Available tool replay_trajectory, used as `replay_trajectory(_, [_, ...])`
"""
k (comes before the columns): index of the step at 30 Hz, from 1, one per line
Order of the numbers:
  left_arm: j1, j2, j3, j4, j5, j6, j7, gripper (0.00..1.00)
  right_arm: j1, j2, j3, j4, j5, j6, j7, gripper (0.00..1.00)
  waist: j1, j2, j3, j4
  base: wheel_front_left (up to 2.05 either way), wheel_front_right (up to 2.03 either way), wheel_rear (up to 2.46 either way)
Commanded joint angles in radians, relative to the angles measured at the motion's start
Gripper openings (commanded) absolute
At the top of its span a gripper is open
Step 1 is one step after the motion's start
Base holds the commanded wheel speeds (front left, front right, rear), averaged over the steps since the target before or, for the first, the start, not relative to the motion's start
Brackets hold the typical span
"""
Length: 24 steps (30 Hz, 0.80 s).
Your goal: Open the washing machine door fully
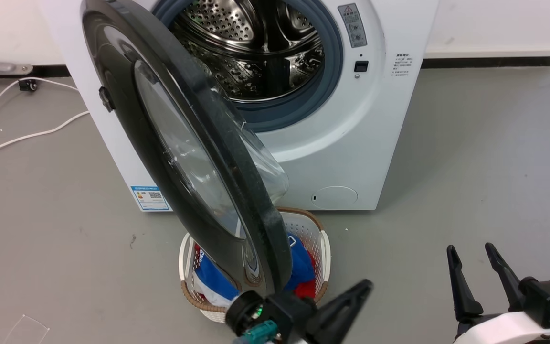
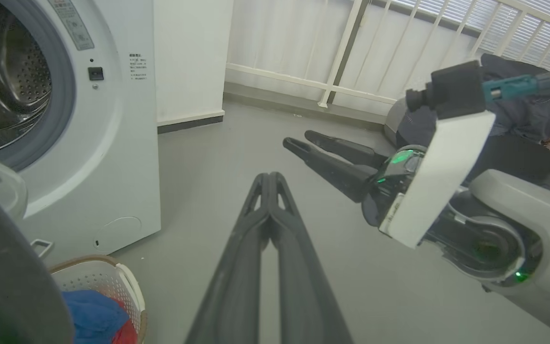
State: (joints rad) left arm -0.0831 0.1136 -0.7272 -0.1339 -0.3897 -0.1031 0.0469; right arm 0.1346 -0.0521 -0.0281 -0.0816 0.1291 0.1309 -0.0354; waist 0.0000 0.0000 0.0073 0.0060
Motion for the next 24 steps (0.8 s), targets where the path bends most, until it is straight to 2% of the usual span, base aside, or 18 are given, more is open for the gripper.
replay_trajectory(1, [-0.010, -0.003, 0.022, 0.042, 0.010, 0.019, -0.020, 0.00, -0.017, 0.003, 0.004, 0.005, -0.006, 0.000, 0.002, 1.00, 0.0000, 0.0000, 0.008, -0.007, 0.00, 0.00, 0.00])
replay_trajectory(13, [-0.045, -0.025, 0.147, 0.201, -0.020, 0.123, -0.125, 0.00, -0.037, 0.003, 0.011, 0.029, -0.008, 0.000, -0.004, 1.00, 0.0000, 0.0000, 0.027, -0.027, 0.00, 0.00, 0.00])
replay_trajectory(24, [-0.016, -0.020, 0.189, 0.236, -0.044, 0.169, -0.165, 0.00, -0.059, 0.003, 0.015, 0.059, 0.003, 0.000, -0.015, 1.00, 0.0000, 0.0000, 0.033, -0.025, 0.00, 0.00, 0.00])
